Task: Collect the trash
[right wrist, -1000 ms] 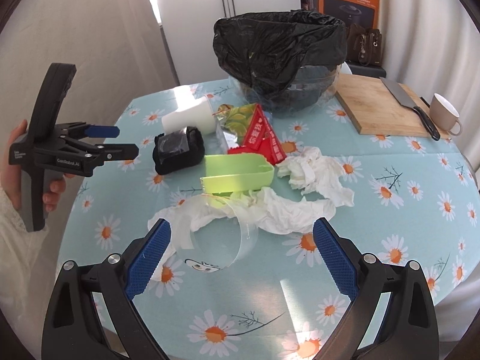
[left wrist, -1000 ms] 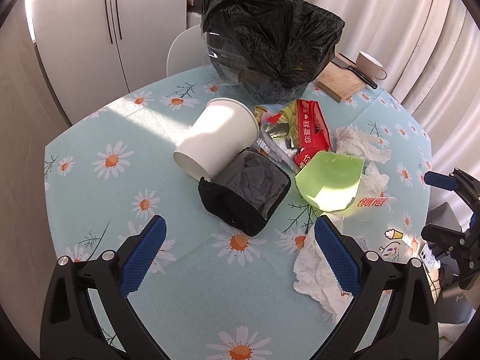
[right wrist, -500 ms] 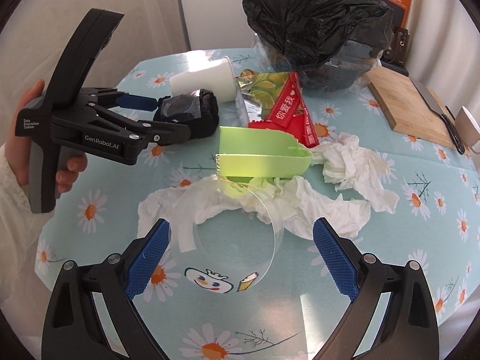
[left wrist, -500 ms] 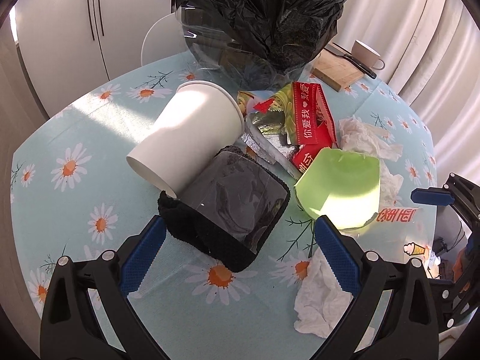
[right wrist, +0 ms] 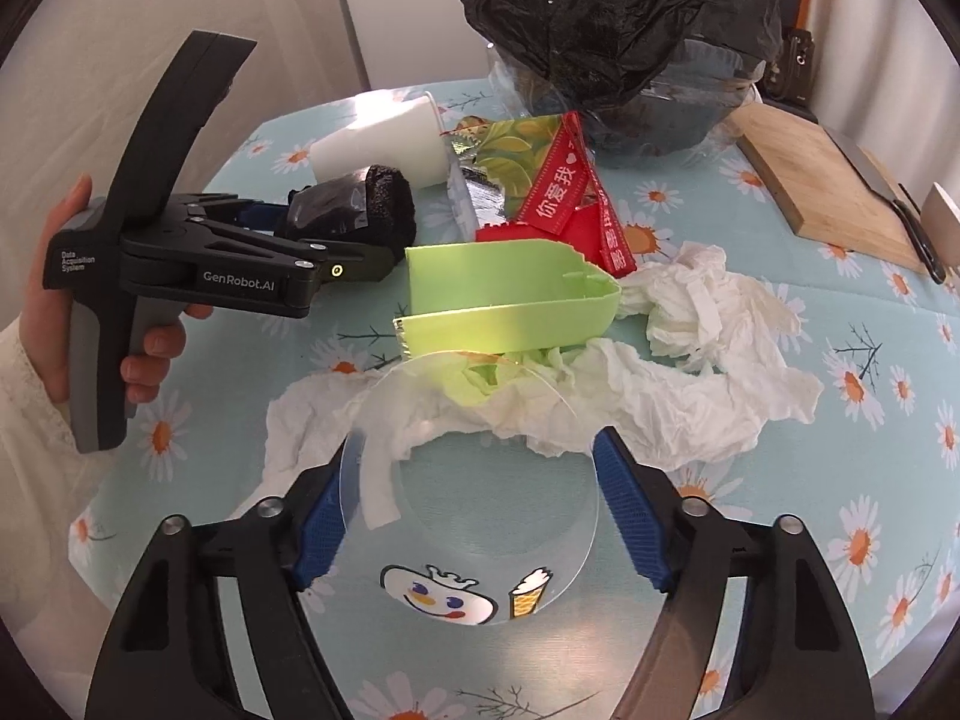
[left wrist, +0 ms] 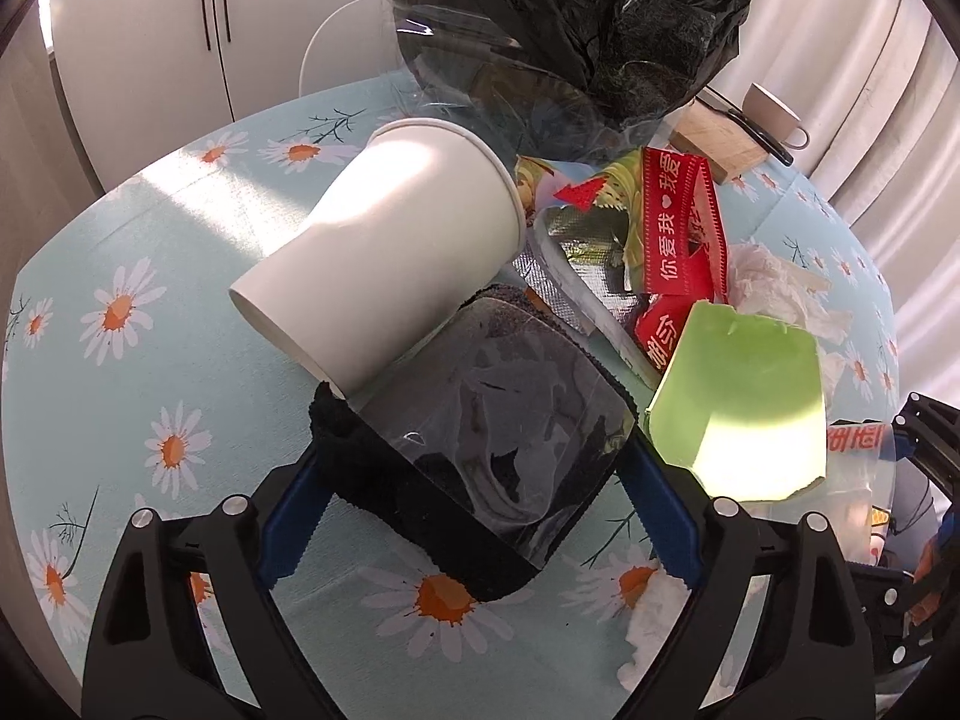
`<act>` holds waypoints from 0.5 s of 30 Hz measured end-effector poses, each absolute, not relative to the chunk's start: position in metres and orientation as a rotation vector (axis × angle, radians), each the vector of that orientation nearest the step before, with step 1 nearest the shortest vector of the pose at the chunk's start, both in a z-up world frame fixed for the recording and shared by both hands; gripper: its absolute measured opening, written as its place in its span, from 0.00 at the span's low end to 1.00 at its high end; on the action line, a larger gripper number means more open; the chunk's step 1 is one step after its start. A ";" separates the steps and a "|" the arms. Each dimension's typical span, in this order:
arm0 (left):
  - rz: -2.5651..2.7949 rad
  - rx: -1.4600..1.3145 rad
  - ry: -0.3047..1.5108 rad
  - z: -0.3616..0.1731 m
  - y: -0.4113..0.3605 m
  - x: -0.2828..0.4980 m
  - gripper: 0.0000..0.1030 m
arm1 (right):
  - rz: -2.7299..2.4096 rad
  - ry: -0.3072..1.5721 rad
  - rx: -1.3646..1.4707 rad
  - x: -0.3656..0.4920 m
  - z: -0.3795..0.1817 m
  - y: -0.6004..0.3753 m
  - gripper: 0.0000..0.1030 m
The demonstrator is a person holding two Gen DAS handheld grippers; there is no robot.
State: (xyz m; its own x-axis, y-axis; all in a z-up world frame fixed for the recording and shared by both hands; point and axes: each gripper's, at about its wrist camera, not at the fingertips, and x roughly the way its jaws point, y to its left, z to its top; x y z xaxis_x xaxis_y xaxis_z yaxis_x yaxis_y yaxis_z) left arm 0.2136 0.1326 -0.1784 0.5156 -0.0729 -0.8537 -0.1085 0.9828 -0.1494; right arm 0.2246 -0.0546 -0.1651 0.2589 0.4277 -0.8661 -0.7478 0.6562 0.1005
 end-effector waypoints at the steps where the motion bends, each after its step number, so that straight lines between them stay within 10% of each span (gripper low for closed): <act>1: 0.020 -0.201 1.030 -0.177 0.133 0.213 0.82 | 0.818 1.034 -0.353 0.226 -0.165 -0.056 0.65; 15: 0.011 -0.230 1.091 -0.164 0.116 0.186 0.76 | 0.793 1.008 -0.295 0.209 -0.130 -0.081 0.61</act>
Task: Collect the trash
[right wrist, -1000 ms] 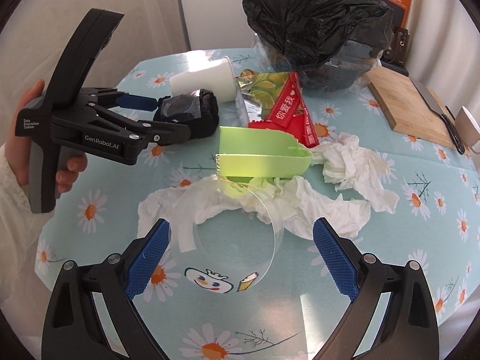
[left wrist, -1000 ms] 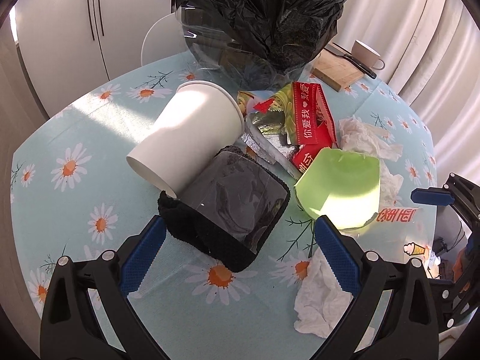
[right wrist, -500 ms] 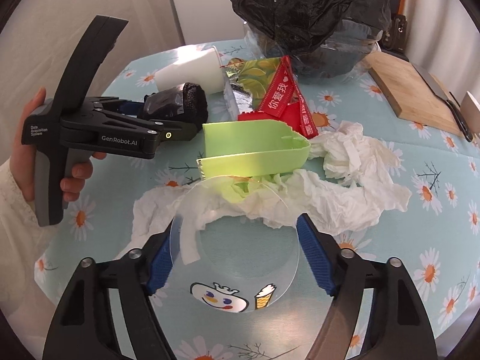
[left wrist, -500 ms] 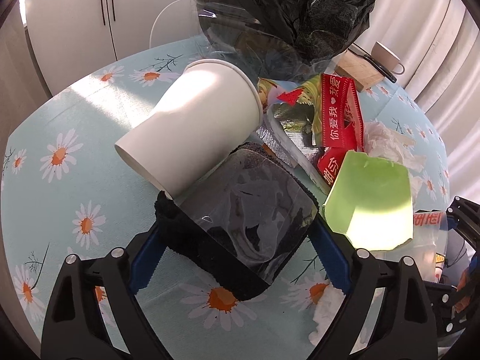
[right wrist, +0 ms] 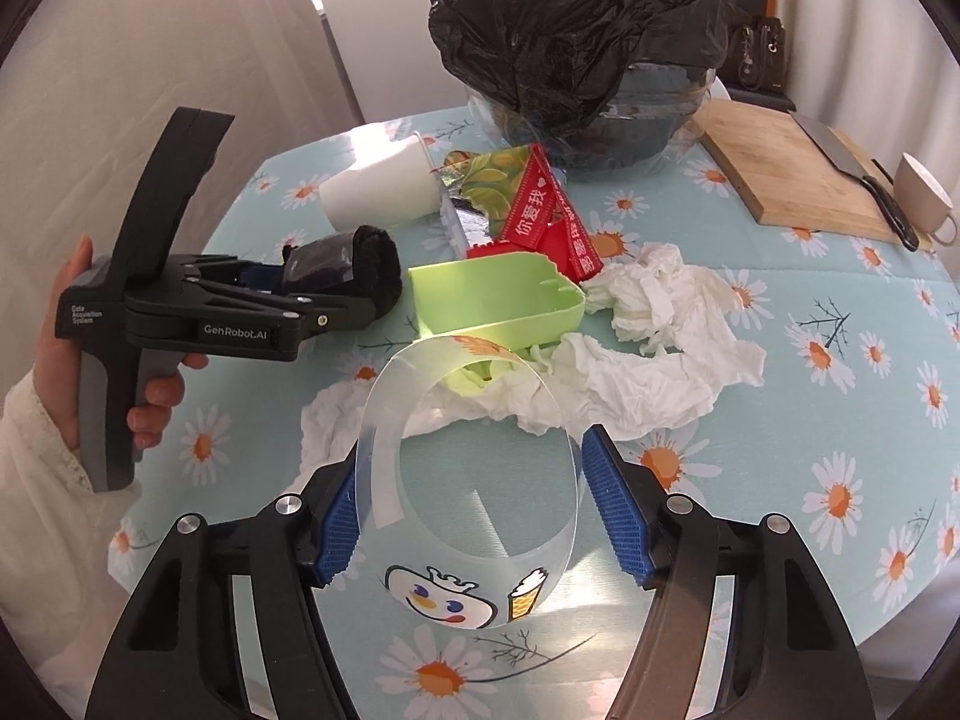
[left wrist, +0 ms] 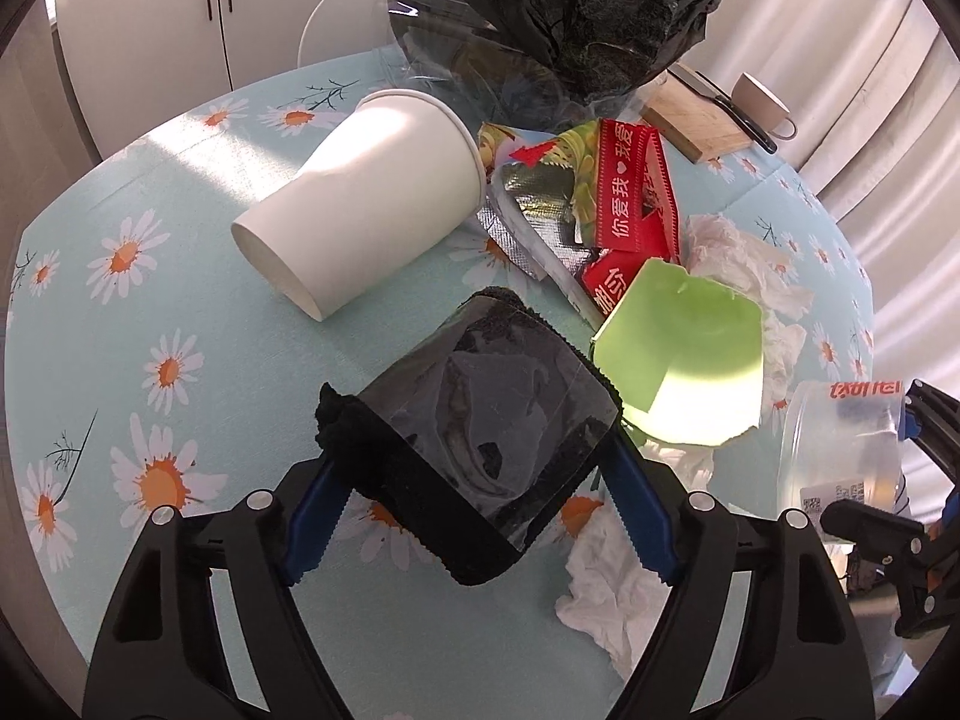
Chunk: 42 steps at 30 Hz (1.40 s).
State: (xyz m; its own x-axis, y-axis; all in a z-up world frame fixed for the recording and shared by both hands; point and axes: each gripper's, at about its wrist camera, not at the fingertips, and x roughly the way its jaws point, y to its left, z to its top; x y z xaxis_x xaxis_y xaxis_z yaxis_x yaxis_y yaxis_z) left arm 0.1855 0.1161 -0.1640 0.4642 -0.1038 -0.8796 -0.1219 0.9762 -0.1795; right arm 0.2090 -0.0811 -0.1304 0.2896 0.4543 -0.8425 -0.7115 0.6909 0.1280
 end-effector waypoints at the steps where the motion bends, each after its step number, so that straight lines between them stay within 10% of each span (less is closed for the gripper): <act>1: 0.011 -0.214 1.088 -0.160 0.115 0.182 0.76 | 0.777 1.005 -0.302 0.207 -0.129 -0.082 0.61; 42: -0.162 -0.025 0.915 -0.034 0.091 0.194 0.77 | 0.669 0.805 -0.439 0.249 -0.045 -0.099 0.62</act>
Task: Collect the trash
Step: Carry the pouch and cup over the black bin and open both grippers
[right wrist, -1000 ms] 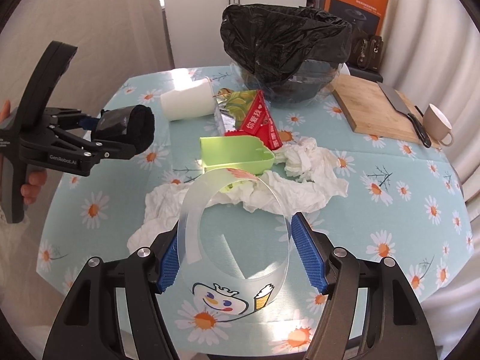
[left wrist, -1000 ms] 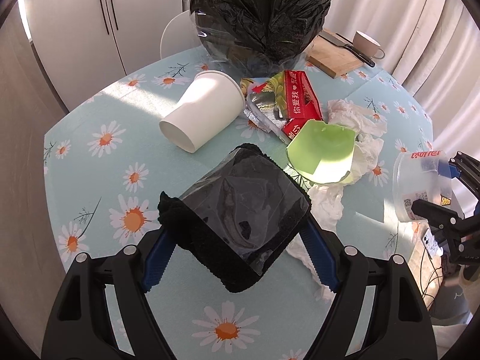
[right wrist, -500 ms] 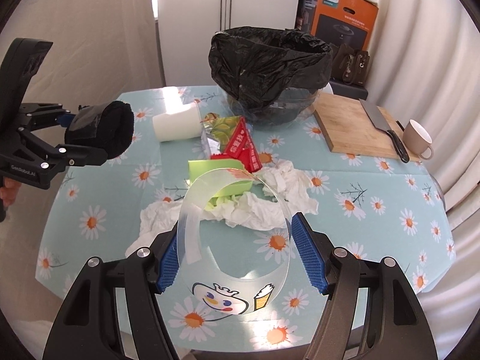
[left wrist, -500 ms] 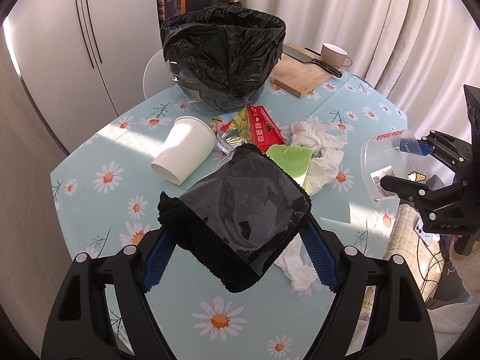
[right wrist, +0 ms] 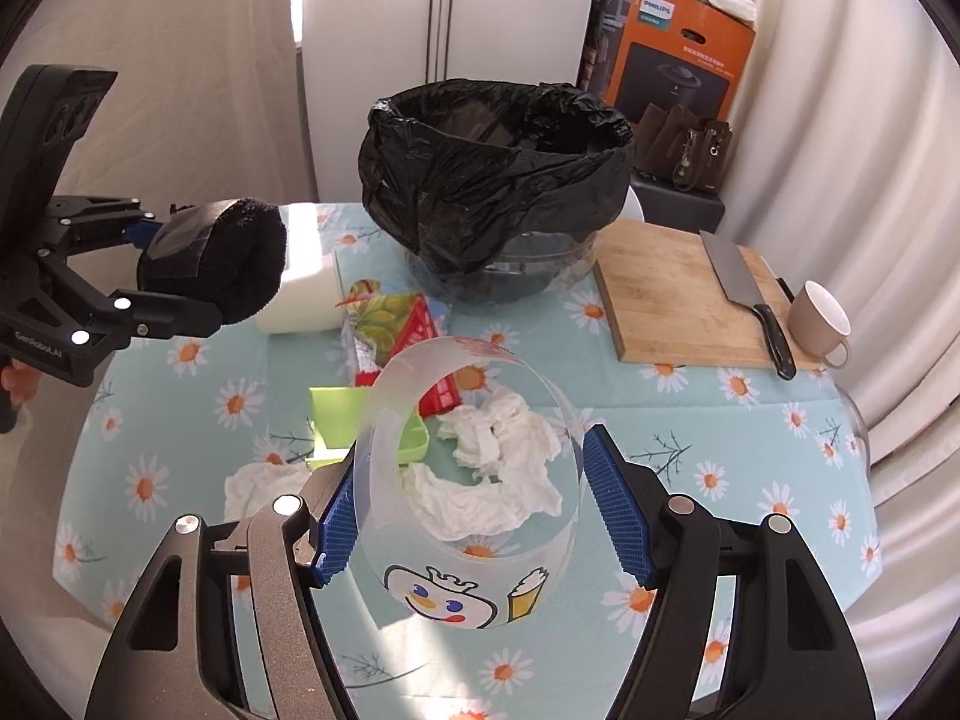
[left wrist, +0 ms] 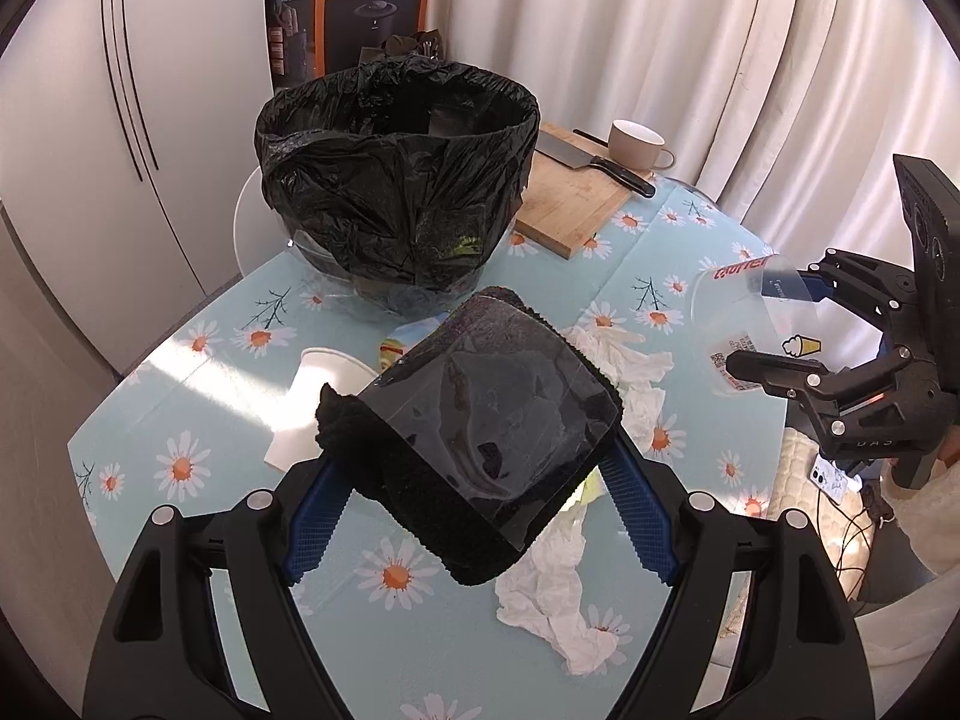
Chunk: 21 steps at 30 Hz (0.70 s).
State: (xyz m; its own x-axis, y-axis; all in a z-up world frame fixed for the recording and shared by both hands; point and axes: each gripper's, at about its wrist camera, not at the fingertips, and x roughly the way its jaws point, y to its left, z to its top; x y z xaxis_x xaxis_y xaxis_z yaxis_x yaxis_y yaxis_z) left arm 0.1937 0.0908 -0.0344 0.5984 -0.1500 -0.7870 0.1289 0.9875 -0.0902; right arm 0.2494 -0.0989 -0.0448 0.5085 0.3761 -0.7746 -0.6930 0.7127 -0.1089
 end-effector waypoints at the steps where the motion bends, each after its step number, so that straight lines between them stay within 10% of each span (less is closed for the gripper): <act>1: -0.157 -0.023 0.907 -0.032 0.092 0.198 0.77 | 0.669 0.802 -0.441 0.255 -0.044 -0.098 0.62; 21: -0.261 -0.024 0.766 0.016 0.115 0.282 0.77 | 0.778 0.707 -0.261 0.385 0.025 -0.084 0.63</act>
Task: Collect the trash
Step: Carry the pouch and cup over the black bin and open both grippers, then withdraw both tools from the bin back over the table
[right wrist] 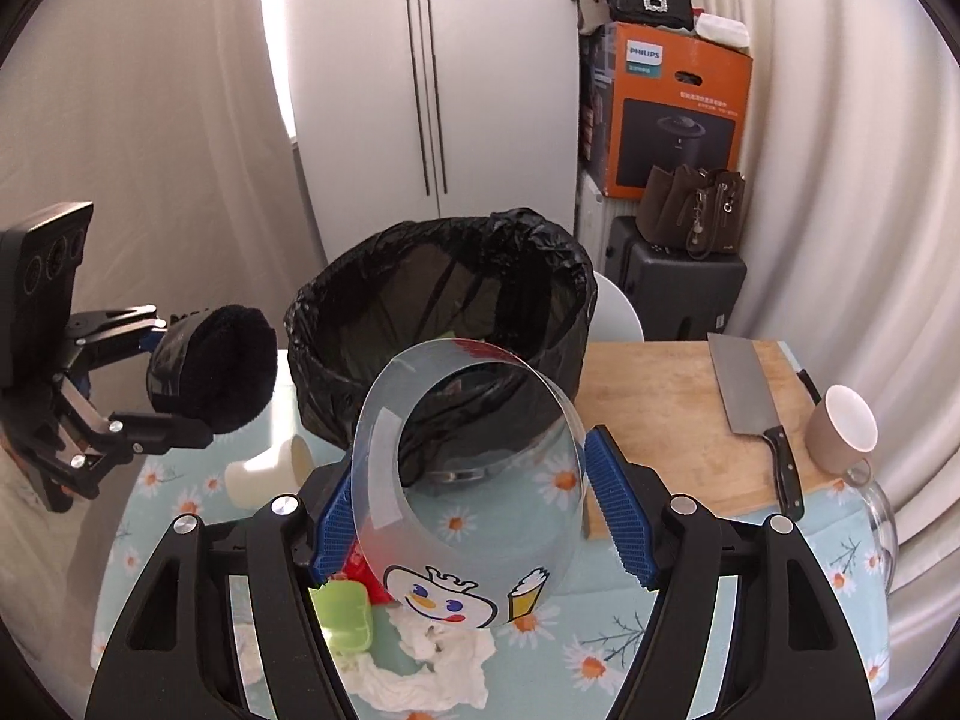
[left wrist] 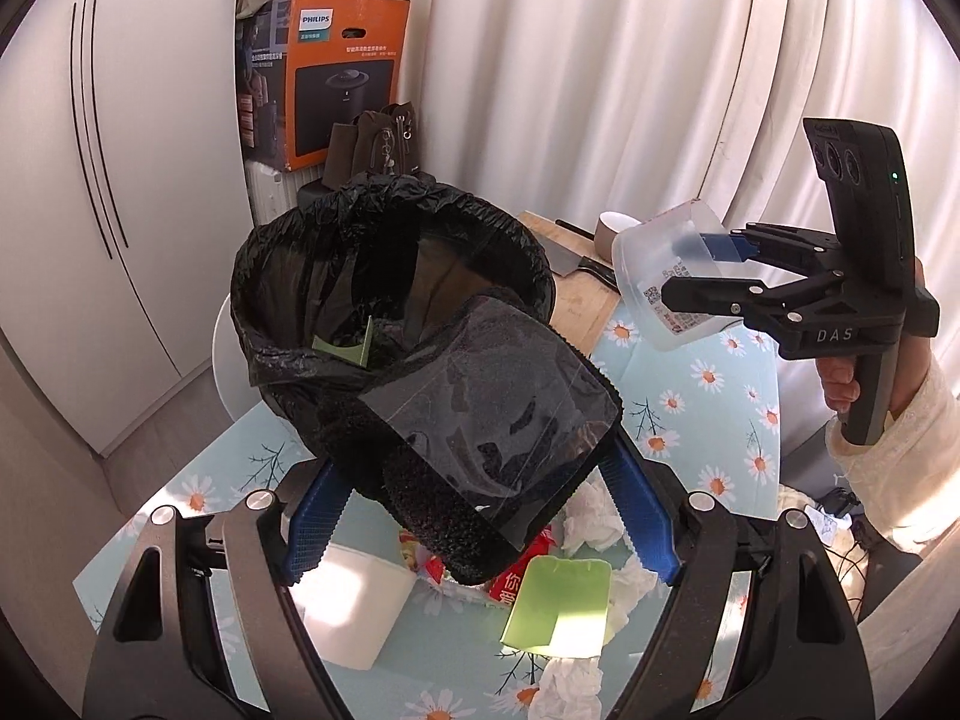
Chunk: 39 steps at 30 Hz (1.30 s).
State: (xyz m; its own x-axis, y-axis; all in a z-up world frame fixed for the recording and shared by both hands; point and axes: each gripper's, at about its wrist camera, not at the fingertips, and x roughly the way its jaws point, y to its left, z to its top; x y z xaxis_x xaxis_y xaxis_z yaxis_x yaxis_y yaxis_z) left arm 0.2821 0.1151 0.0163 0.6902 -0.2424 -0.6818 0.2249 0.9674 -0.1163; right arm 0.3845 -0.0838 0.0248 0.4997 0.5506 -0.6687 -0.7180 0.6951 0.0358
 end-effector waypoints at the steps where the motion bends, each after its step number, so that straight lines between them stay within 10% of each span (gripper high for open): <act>1: -0.269 -0.016 0.757 0.019 0.116 0.286 0.77 | 0.775 0.695 -0.266 0.390 0.027 -0.081 0.64; 17: -0.288 0.061 0.756 0.027 0.129 0.357 0.78 | 0.854 0.596 -0.298 0.443 0.037 -0.026 0.65; 22: -0.210 0.073 0.701 0.027 0.137 0.363 0.93 | 0.833 0.569 -0.273 0.452 0.046 -0.026 0.87; 39: -0.135 -0.022 0.706 0.024 0.152 0.314 0.94 | 0.713 0.605 -0.280 0.413 0.055 -0.077 0.86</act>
State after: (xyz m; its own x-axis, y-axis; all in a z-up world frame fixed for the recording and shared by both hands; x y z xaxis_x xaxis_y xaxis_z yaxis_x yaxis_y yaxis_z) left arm 0.3142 0.1517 0.0243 0.7525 -0.1311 -0.6454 0.1163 0.9910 -0.0657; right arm 0.4126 -0.0771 0.0553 0.5966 0.5270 -0.6053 -0.6834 0.7290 -0.0388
